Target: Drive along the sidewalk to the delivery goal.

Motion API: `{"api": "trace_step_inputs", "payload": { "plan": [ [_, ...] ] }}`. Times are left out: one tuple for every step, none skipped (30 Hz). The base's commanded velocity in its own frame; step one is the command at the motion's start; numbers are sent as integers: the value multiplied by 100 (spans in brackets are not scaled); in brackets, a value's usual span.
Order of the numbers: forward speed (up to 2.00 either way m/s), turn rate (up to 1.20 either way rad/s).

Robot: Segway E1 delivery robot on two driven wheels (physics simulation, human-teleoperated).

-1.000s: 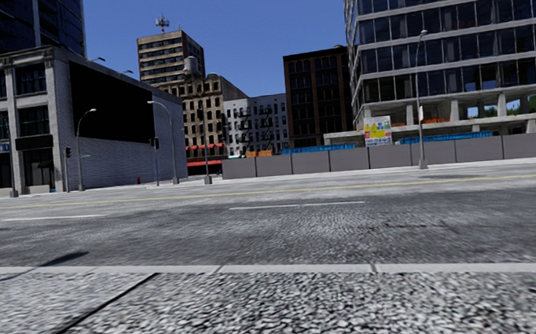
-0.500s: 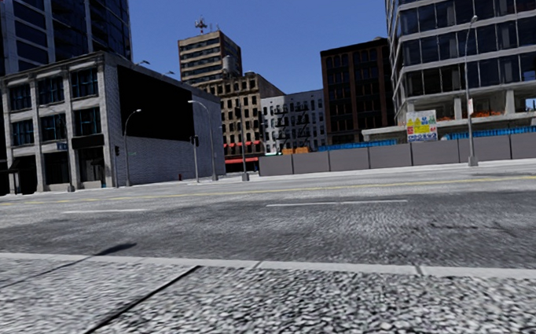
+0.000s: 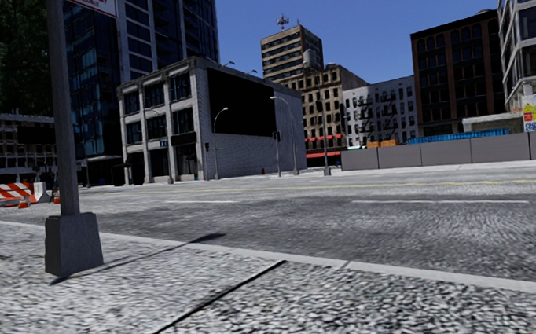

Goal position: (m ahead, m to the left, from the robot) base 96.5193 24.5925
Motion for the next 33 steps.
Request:
{"api": "trace_step_inputs", "payload": {
  "plan": [
    [73, 73],
    [73, 73],
    [73, 75],
    [73, 75],
    [73, 78],
    [73, 79],
    [74, 79],
    [74, 79],
    [74, 79],
    [75, 79],
    [80, 79],
    [80, 79],
    [84, 79],
    [86, 81],
    [89, 84],
    [89, 84],
    [90, 91],
    [90, 94],
    [90, 95],
    [90, 95],
    [91, 95],
    [93, 95],
    [99, 95],
    [99, 95],
    [102, 95],
    [104, 95],
    [108, 95],
    [109, 95],
    [109, 95],
    [110, 95],
    [110, 95],
    [111, 95],
    [111, 95]
  ]
}}
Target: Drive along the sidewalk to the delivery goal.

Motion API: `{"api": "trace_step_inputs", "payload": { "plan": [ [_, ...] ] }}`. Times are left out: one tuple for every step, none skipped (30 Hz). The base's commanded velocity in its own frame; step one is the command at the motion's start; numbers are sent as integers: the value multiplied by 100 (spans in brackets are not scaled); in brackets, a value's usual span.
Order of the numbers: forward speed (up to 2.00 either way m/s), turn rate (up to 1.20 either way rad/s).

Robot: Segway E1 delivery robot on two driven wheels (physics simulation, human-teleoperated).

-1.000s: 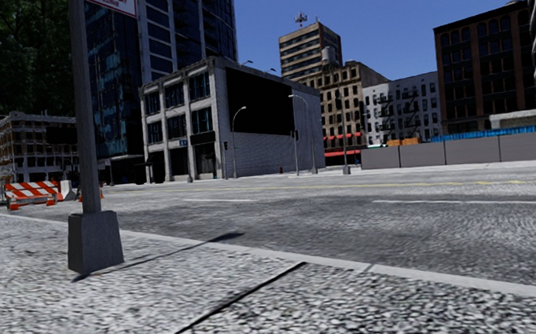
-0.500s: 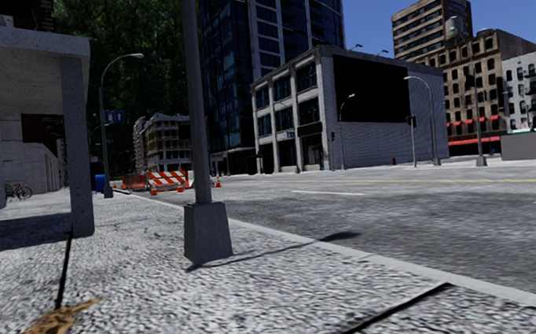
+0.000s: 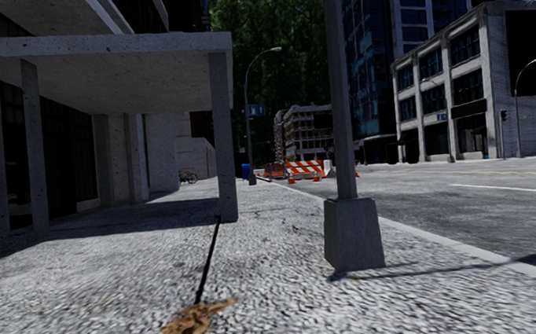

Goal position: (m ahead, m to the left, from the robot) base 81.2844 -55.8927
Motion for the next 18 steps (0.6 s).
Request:
{"api": "trace_step_inputs", "payload": {
  "plan": [
    [114, 95],
    [117, 95],
    [125, 95],
    [125, 95],
    [128, 95],
    [129, 91],
    [130, 77],
    [130, 77],
    [131, 62],
    [139, 0],
    [155, 0],
    [155, 0],
    [162, 0],
    [164, 0],
    [165, 0],
    [165, 0],
    [165, 0],
    [165, 0]
  ]
}}
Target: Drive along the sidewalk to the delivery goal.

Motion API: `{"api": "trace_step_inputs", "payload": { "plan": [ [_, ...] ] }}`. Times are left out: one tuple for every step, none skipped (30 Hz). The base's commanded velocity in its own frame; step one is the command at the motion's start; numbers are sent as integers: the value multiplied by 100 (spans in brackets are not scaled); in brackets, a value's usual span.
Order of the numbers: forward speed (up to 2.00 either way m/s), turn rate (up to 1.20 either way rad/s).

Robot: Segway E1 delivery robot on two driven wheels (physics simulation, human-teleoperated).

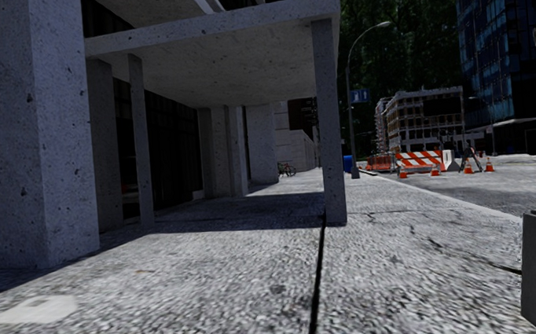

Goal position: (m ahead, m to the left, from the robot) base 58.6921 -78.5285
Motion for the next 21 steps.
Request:
{"api": "trace_step_inputs", "payload": {
  "plan": [
    [165, 0],
    [166, 0],
    [166, 0],
    [174, 0],
    [182, 0],
    [191, 0],
    [191, 0],
    [192, 0],
    [193, 0],
    [193, 0],
    [193, 0],
    [193, 0],
    [193, 0],
    [195, 0],
    [195, 0],
    [196, 0],
    [196, 0],
    [200, 0],
    [200, 0],
    [200, 5],
    [200, 26]
  ]
}}
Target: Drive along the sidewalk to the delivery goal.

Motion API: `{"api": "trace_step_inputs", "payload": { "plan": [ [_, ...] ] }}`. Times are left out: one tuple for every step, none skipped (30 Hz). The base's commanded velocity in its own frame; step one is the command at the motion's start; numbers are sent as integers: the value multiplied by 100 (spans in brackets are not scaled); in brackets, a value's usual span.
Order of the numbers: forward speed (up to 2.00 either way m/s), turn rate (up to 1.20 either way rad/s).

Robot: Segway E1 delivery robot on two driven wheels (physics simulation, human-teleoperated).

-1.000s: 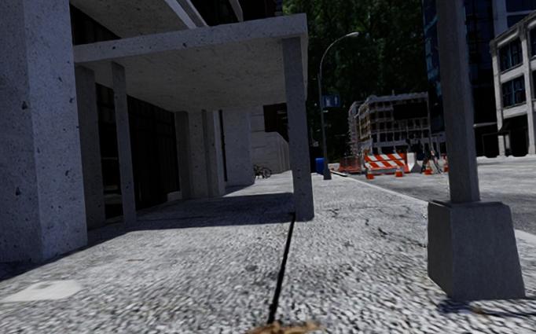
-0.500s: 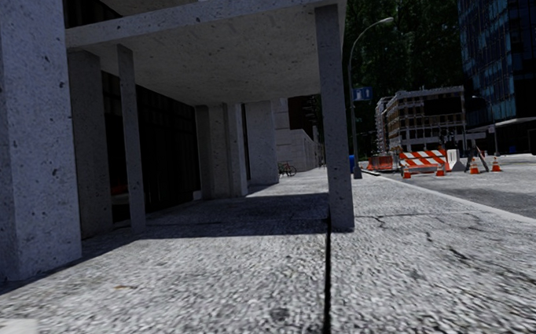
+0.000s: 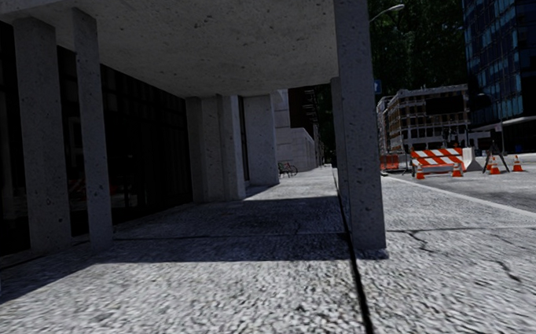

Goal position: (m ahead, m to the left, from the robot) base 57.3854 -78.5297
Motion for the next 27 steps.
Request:
{"api": "trace_step_inputs", "payload": {
  "plan": [
    [200, 35],
    [200, 35],
    [200, 44],
    [200, 50],
    [200, 52],
    [200, 52],
    [200, 52],
    [200, 52],
    [200, 52],
    [200, 52],
    [200, 52],
    [200, 52],
    [200, 52],
    [200, 52],
    [200, 52],
    [200, 0],
    [200, 0],
    [200, 0],
    [200, 0],
    [200, 0],
    [200, 0],
    [200, 0],
    [200, 0],
    [200, 0],
    [200, -5],
    [200, -5],
    [200, -19]
  ]
}}
